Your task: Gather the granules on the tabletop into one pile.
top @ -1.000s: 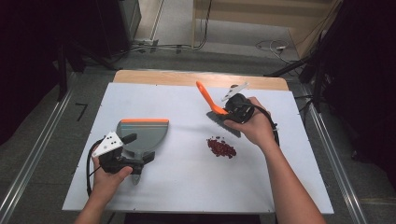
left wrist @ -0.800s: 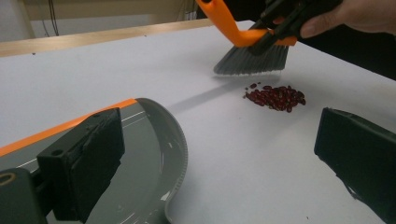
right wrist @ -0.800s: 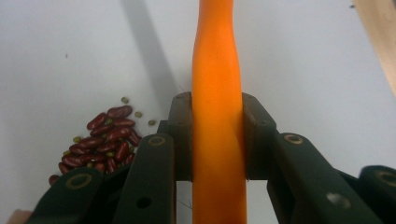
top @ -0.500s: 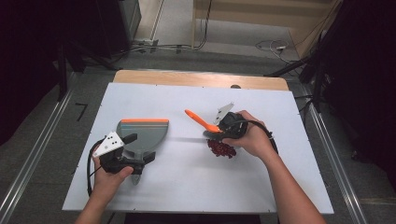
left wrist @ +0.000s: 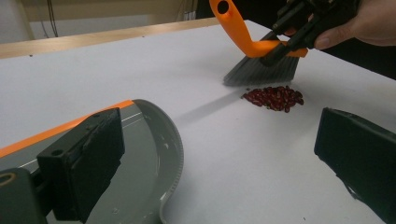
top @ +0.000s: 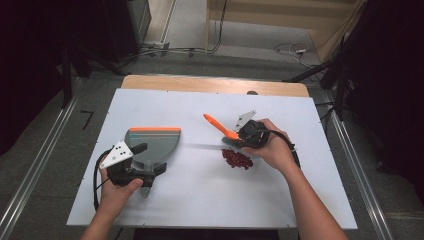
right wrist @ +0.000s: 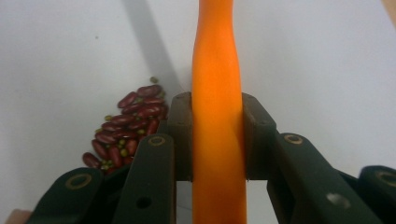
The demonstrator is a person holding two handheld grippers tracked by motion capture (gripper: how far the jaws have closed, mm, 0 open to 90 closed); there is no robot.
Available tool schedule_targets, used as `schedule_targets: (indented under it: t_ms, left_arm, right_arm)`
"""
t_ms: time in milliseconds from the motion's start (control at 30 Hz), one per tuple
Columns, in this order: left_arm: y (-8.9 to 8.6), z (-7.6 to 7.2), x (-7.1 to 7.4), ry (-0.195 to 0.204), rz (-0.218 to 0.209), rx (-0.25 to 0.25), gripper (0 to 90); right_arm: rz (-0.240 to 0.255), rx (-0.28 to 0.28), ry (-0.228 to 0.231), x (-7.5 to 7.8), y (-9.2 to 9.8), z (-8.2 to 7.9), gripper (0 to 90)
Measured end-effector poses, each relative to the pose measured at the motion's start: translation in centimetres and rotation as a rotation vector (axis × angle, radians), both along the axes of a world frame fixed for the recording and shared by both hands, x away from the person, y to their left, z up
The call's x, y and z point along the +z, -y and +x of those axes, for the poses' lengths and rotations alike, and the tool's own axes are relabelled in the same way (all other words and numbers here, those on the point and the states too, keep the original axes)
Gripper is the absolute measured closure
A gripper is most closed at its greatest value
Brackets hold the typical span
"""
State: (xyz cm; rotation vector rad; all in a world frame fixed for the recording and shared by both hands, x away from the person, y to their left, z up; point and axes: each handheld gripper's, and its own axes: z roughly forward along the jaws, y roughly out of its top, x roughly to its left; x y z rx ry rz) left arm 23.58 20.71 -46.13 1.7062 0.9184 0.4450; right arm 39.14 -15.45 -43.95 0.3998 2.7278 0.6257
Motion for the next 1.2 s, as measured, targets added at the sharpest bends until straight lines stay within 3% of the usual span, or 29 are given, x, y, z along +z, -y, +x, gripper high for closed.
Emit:
schedule_targets:
  t_ms: [100,200,367,567,800,1200]
  left_arm:
    - [0.0,0.0,0.0,-0.001,0.001,0.0,2.1]
    - [0.1,0.0,0.0,0.001,0.005,-0.003,2.1]
    - [0.1,0.0,0.0,0.0,0.005,-0.001,2.1]
    - [0.1,0.0,-0.1,0.0,0.006,-0.004,2.1]
    - [0.1,0.1,-0.1,-0.001,0.004,-0.003,2.1]
    - [0.0,0.0,0.0,-0.001,0.005,-0.001,2.1]
  right_arm:
    - [0.0,0.004,-0.001,-0.1,-0.1,-0.6,68.8]
    - [0.029,0.01,-0.04,0.2,0.0,-0.9,68.8]
    - [0.066,-0.01,-0.021,0.9,0.5,-1.0,68.8]
    - [0.026,-0.036,-0.008,0.1,0.7,-0.7,68.8]
    - [0.038,-0.017,-0.035,0.0,0.7,-1.3,68.8]
    - [0.067,-0.045,-0.014,0.9,1.4,-1.6,68.7]
